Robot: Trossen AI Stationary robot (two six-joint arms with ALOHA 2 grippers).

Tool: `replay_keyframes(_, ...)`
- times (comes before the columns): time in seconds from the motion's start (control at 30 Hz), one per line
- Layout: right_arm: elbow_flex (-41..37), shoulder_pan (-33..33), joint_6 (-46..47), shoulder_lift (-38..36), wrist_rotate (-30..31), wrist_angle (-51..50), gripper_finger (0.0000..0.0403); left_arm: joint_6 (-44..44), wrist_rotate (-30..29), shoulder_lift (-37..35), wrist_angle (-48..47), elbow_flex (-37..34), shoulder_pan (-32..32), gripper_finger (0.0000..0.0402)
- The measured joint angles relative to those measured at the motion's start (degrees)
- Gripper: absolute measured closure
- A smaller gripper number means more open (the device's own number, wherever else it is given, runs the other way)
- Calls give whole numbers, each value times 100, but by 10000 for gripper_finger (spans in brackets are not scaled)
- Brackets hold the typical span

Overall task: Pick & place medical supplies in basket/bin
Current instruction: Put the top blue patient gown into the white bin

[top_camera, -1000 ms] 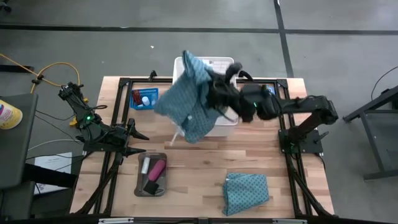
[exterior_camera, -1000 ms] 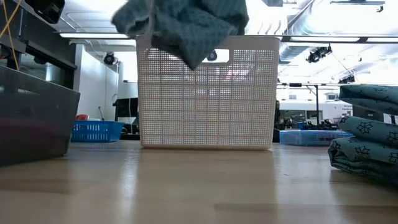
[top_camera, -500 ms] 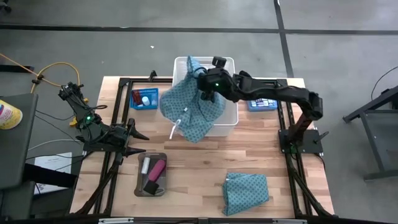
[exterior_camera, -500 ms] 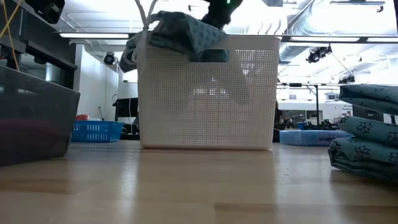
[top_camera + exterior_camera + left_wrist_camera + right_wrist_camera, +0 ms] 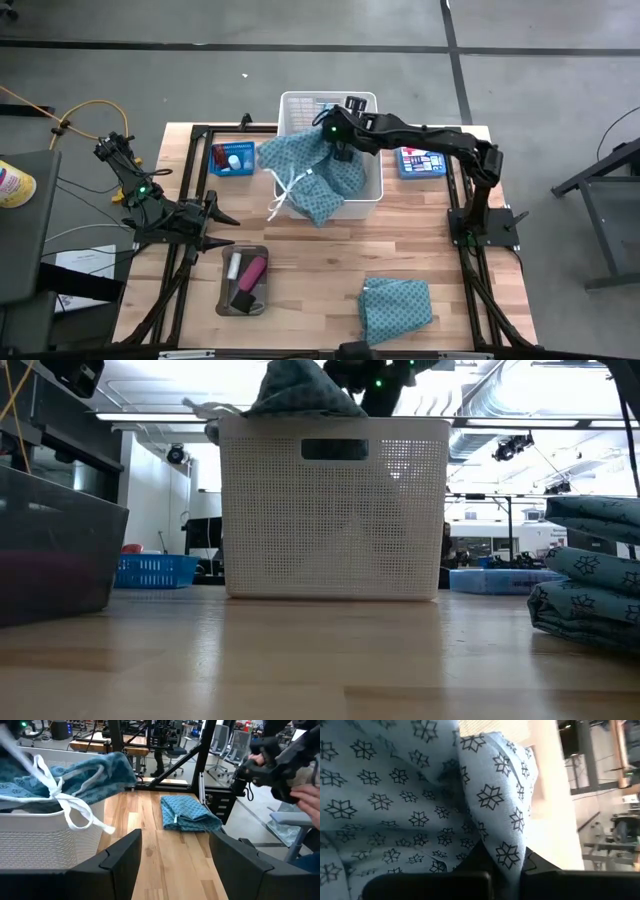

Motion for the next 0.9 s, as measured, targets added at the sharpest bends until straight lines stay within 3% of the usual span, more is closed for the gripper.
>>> replay_keyframes(0.2,12,-197,4,170,-600,-307,399,0,-2,0,-1,0,1,178)
replay_keyframes(0.4,0,-370,5,477,-886,-767,399,0,-4,0,0,0,0,178)
replay_keyframes(0.9,0,-718,304,632,-1513,-838,385,0,-22,0,0,0,1,178)
